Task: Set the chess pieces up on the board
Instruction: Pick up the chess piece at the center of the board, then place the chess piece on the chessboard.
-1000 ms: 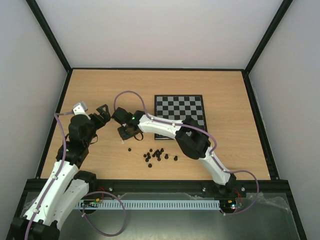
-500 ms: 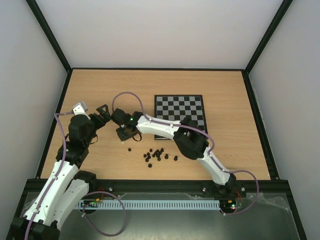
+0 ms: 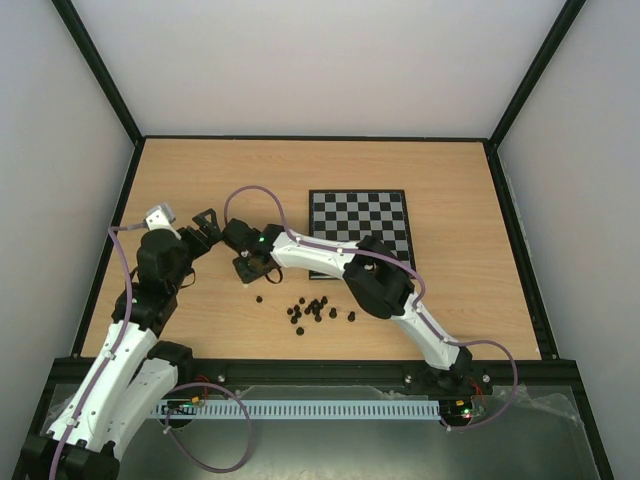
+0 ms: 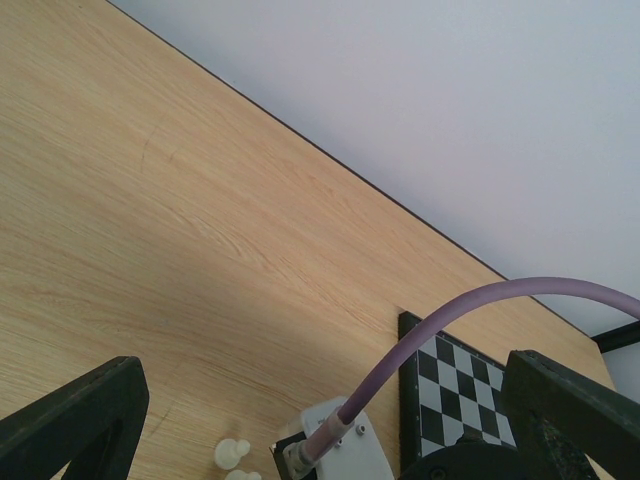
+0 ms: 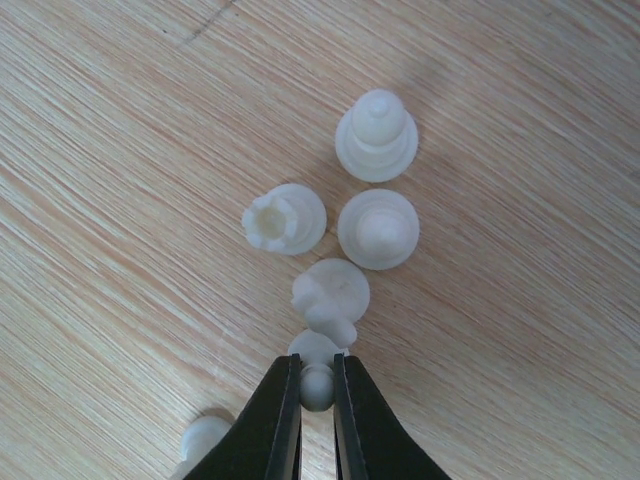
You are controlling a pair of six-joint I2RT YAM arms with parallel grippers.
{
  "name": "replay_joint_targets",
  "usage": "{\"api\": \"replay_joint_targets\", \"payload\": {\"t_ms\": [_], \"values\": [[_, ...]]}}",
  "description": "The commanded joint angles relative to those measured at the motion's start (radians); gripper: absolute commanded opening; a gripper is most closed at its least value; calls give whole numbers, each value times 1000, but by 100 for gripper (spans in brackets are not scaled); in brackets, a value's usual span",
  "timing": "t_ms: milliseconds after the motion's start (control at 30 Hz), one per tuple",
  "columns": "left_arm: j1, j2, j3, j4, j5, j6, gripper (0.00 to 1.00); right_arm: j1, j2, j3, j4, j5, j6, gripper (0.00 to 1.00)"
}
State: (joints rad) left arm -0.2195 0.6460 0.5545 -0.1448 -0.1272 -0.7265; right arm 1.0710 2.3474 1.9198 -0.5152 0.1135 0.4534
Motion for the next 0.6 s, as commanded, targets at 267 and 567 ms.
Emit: {"api": "replay_joint_targets", "payload": {"t_ms": [267,567], "values": [[0,-10,9,-2,8,0,99,4,-177,-121,-55,100,0,5],[-16,147,12,91,182,39,99,-110,-558,-478,-12,165,27,5]]}}
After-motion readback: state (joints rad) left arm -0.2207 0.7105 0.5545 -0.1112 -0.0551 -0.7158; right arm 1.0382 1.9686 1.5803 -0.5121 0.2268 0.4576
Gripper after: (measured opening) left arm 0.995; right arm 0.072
